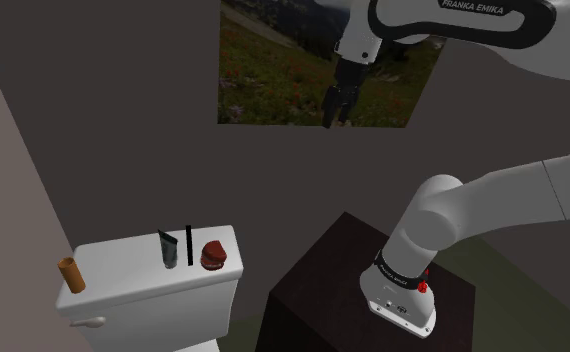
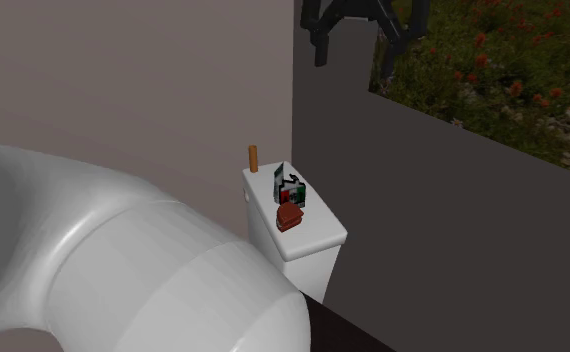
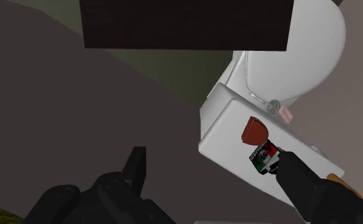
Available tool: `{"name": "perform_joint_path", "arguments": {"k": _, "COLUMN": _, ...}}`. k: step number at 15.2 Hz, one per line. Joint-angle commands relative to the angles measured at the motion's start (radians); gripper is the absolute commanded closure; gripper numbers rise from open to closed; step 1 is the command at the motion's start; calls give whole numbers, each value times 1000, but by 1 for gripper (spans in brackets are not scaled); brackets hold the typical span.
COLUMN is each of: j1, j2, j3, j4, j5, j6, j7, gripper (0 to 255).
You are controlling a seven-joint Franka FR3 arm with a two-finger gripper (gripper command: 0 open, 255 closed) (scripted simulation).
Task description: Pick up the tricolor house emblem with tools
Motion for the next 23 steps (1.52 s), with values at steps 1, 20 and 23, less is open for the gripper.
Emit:
{"name": "perform_joint_path", "arguments": {"k": 1, "j1": 0, "j2": 0, "j3": 0, "j4": 0, "j5": 0, "j6": 0, "j7": 0, "gripper": 0}}
{"name": "perform_joint_path", "arguments": {"k": 20, "j1": 10, "j2": 428, "j3": 363, "j4": -111, "j5": 95, "j6": 592, "j7": 534, "gripper": 0}}
{"name": "perform_joint_path", "arguments": {"k": 23, "j1": -5, "j2": 546, "j3": 416, "j4": -73, "j5": 53, "j6": 675, "j7": 640, "gripper": 0}}
